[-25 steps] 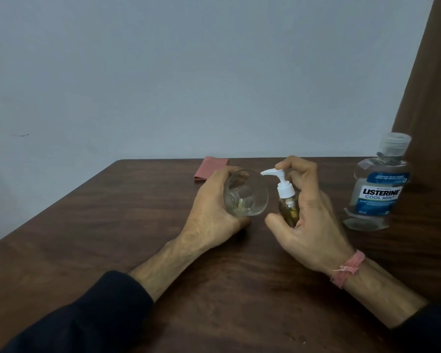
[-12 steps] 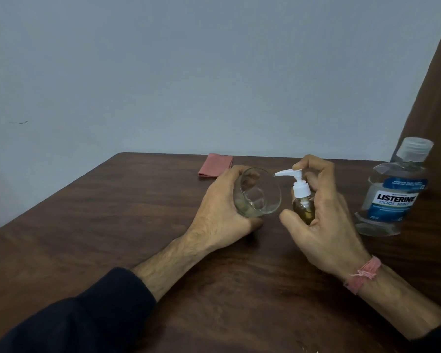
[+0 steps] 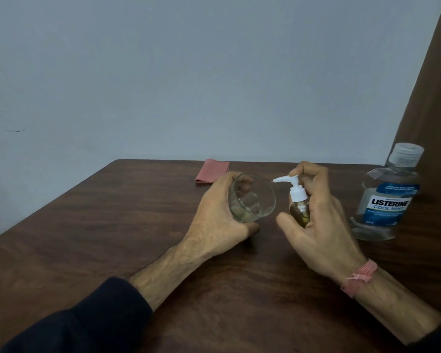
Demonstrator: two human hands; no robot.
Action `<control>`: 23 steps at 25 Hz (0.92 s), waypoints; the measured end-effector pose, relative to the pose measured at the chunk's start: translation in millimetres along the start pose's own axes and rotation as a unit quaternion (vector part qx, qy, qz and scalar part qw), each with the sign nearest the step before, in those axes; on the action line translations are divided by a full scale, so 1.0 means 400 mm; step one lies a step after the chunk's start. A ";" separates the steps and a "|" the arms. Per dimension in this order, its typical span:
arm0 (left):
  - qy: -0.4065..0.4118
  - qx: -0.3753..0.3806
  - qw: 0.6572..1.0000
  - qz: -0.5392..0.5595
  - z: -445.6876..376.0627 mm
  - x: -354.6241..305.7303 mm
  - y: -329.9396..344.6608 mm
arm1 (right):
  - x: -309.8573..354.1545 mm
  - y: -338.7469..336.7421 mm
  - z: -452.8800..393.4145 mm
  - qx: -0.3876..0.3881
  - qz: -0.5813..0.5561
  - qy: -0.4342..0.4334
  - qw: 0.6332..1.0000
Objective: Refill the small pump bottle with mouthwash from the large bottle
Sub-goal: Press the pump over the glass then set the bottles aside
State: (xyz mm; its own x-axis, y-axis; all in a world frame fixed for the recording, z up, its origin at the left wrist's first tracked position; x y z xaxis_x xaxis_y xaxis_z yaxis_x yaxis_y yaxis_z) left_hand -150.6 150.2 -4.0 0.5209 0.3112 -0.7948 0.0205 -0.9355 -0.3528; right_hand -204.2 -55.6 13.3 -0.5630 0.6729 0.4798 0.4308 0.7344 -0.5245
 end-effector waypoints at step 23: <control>0.013 0.009 1.000 -0.021 0.002 -0.007 0.003 | 0.000 -0.006 0.005 0.010 -0.015 -0.014 1.000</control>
State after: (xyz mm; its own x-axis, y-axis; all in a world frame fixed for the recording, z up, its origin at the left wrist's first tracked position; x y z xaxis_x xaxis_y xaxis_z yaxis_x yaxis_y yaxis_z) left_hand -152.8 148.4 -2.5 0.5413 0.3451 -0.7667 0.0270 -0.9185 -0.3944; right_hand -206.4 -57.6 13.2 -0.5947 0.6476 0.4763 0.3995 0.7522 -0.5240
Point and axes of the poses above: each hand's wrist, its own z-axis away from the middle knuckle, its own y-axis out of the palm, x = y × z, the point moved 1 cm from there along -z, towards the middle knuckle, and after that the axes turned 7 degrees about z, right-handed, at the moved point
